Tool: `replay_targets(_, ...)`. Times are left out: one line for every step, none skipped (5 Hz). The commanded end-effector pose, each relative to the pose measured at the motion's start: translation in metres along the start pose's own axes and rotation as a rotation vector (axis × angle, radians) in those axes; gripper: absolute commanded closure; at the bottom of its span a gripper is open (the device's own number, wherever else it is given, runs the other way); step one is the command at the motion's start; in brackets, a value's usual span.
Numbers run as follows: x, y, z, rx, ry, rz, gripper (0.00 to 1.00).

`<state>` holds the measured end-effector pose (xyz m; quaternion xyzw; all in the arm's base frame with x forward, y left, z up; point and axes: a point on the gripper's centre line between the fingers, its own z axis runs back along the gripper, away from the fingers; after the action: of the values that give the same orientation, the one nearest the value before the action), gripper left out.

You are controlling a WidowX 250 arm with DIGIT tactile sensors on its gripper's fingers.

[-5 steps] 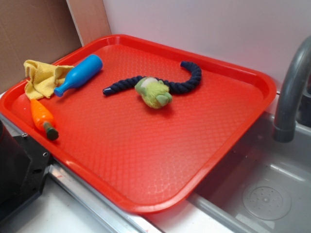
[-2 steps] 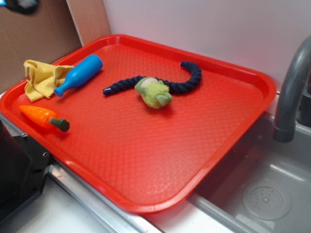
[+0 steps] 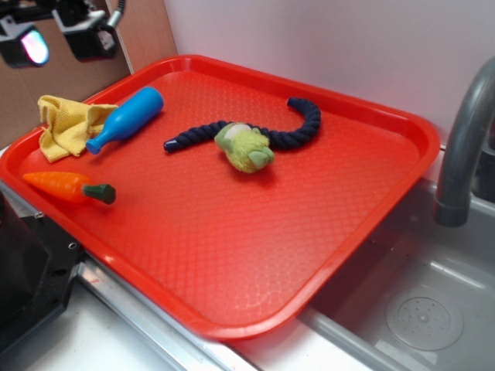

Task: Grab the yellow cloth.

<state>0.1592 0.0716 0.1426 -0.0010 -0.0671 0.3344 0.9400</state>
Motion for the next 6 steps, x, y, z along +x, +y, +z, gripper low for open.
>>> replay_targets(0.010, 0.075, 0.007, 0.228, -0.104, 0.466, 0.00)
replay_targets(0.010, 0.075, 0.007, 0.228, -0.104, 0.466, 0.00)
replay_targets(0.010, 0.075, 0.007, 0.228, -0.104, 0.466, 0.00)
replay_targets(0.010, 0.075, 0.007, 0.228, -0.104, 0.466, 0.00)
replay_targets(0.031, 0.077, -0.031, 0.286, -0.049, 0.449, 0.00)
replay_targets(0.047, 0.086, -0.051, 0.241, -0.049, 0.520, 0.00)
